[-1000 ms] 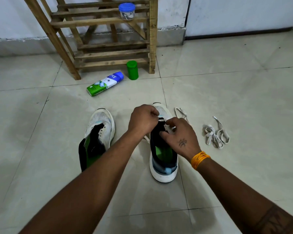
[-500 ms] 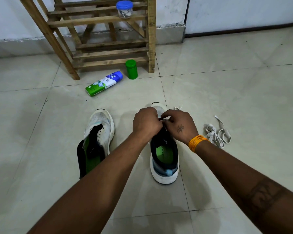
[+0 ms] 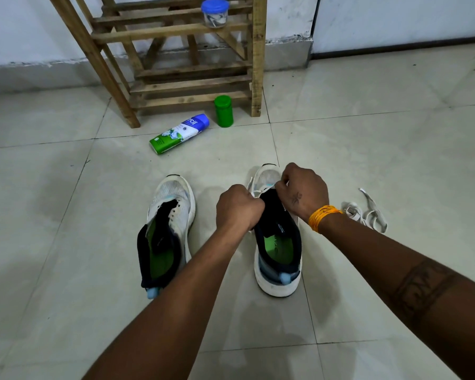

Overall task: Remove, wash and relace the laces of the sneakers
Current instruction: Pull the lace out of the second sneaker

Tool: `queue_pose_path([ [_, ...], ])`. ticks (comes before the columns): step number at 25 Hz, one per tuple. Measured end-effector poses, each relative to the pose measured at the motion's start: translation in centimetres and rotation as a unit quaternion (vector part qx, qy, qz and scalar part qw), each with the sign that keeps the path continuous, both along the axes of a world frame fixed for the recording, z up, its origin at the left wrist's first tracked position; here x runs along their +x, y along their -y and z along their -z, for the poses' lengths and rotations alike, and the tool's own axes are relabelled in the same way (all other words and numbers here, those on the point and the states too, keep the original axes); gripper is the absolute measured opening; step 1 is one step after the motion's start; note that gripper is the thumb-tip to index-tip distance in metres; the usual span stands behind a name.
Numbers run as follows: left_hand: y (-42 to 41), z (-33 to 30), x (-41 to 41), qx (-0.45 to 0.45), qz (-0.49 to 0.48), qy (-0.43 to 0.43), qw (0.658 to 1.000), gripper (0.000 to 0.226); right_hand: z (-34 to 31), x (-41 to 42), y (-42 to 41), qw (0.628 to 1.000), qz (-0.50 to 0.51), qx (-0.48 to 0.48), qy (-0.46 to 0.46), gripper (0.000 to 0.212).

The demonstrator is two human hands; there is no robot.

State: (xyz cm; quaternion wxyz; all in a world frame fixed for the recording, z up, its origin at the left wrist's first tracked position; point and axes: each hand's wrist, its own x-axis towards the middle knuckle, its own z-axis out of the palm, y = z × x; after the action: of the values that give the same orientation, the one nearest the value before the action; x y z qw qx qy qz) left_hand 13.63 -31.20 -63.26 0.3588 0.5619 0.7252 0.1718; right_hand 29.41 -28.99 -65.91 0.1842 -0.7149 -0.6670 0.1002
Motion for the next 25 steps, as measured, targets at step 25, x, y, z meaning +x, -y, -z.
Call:
queue_pose_path([
  [25, 1.2, 0.6, -0.6, 0.002, -0.003, 0.012, 1.000, 0.037, -1.9, -1.0, -0.1, 0.951, -0.207, 0.005, 0.228, 0.019],
])
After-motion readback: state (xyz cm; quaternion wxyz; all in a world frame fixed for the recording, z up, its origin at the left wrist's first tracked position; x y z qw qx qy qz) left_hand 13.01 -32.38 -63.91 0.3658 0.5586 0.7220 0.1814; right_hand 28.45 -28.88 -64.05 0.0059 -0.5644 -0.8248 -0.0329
